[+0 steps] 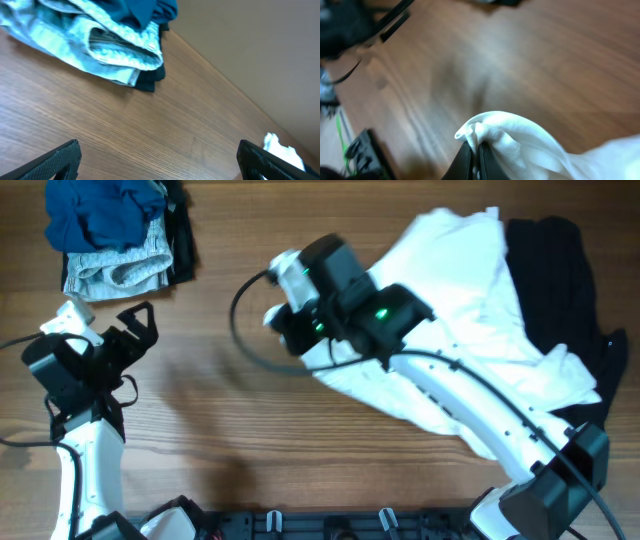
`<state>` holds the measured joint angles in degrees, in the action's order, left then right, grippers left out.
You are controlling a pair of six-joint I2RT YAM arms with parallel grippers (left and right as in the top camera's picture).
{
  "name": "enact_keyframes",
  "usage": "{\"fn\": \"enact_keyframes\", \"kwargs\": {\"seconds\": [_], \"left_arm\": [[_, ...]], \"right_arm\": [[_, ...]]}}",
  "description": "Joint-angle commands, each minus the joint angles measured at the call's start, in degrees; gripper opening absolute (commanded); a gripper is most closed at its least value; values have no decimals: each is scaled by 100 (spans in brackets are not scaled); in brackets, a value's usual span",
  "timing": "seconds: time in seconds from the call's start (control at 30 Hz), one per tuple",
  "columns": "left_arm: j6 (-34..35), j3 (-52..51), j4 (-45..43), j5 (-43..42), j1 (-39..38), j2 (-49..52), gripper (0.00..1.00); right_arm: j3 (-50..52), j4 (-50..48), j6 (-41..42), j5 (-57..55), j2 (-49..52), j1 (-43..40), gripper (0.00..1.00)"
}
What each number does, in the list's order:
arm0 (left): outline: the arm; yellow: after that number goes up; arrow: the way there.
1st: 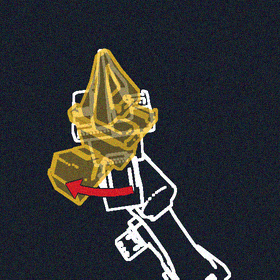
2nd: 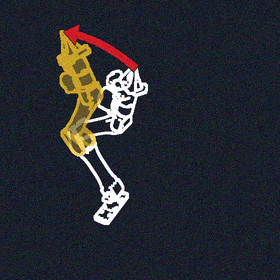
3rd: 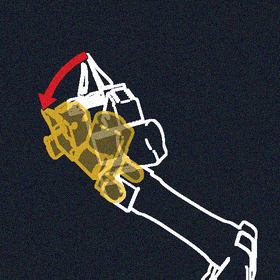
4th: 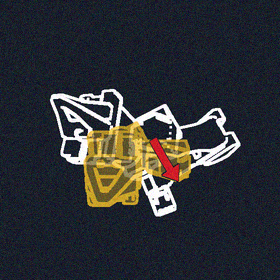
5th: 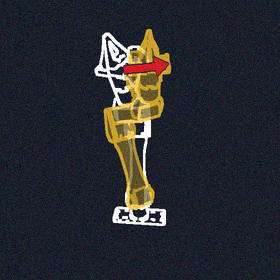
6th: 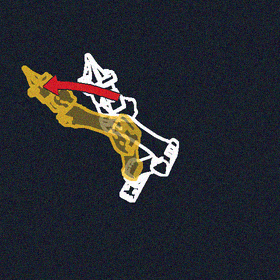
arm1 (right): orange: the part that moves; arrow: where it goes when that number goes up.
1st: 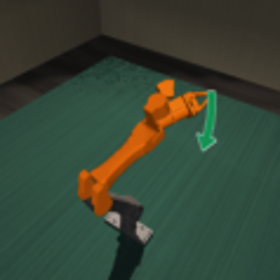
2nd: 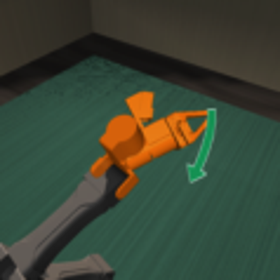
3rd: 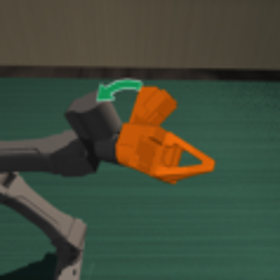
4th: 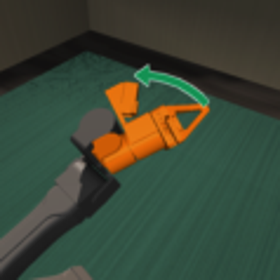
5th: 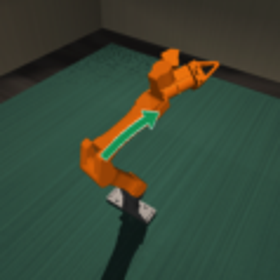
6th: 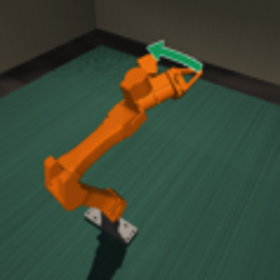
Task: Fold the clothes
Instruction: 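Drag the white T-shirt leftward to the table center with the right gripper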
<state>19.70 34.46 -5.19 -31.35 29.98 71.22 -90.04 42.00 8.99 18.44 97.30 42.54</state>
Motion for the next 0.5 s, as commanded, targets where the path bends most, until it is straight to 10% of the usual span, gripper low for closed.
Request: {"fn": "enact_keyframes", "kwargs": {"seconds": [0.0,0.47], "left_arm": [[4,50,190,-33,105,-83,100],[-448,50,542,1021,107,-83,100]], "right_arm": [[-17,-85,-2,2,20,164,4],[-155,-1541,-157,251,74,1139,4]]}}
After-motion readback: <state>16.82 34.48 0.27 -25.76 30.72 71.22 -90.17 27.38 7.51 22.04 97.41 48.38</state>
